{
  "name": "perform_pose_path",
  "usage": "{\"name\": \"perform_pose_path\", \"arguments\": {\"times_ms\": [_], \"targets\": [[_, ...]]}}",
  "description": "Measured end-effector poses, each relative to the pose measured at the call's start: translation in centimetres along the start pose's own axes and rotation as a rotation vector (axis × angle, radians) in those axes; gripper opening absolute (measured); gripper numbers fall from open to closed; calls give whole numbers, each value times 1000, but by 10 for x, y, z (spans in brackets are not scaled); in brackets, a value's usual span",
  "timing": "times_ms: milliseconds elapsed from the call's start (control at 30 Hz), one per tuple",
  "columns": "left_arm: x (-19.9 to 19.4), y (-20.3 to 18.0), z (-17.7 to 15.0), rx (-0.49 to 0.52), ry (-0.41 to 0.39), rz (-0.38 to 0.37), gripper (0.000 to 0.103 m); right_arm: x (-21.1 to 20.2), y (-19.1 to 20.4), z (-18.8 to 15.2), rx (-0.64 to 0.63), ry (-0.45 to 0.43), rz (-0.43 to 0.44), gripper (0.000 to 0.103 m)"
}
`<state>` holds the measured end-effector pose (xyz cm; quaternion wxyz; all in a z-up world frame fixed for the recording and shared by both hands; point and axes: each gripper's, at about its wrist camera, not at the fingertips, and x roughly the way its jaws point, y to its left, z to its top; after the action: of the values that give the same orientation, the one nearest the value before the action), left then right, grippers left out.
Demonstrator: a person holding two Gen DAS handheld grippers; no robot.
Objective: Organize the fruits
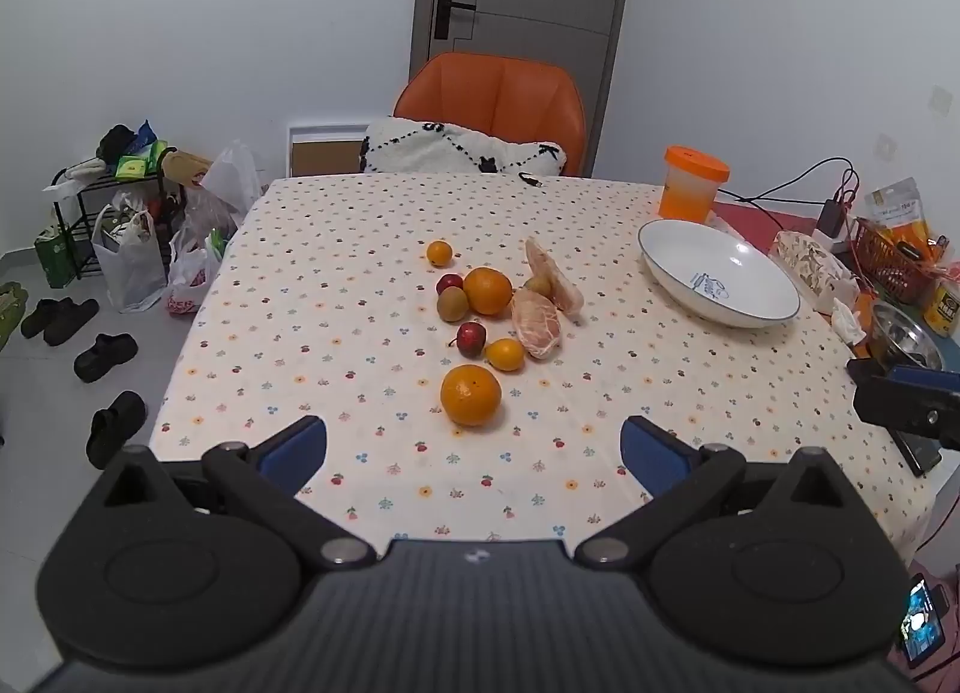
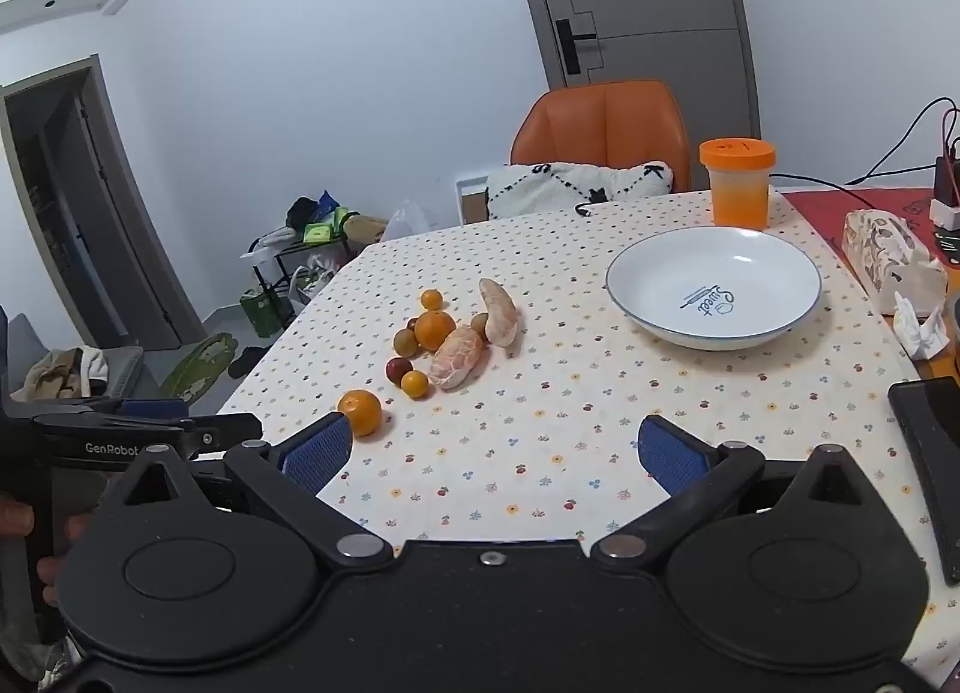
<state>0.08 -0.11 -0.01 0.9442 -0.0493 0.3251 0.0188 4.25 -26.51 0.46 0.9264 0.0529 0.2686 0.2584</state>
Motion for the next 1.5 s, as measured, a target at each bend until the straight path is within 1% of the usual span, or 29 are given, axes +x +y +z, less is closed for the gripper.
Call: {"name": "perform_pose_path", "arguments": {"times_ms": [200, 233, 333, 467, 667, 967, 1267, 1500], "targets": [[0, -2, 0, 5, -6, -1, 103, 2, -4, -7, 6, 6, 4, 103], [0, 1, -5, 4, -5, -5, 103, 4, -5, -3, 14, 22, 2, 103], [1, 1, -8, 7, -6, -6, 103, 4, -4, -3, 18, 21, 2, 103], [1, -1, -6, 9, -3, -2, 103, 5, -4, -5, 18, 28, -13, 103], [0, 0, -2, 7, -1, -1, 103, 4, -5, -7, 24, 24, -12, 103], [0, 1, -3, 7, -5, -5, 103, 8, -2, -7, 16, 43, -13, 103], [0, 0, -3, 8, -5, -5, 103, 7, 3, -7, 12, 40, 1, 103], [-1, 0, -4, 8, -5, -3, 103, 7, 2, -7, 16, 37, -6, 103]]}}
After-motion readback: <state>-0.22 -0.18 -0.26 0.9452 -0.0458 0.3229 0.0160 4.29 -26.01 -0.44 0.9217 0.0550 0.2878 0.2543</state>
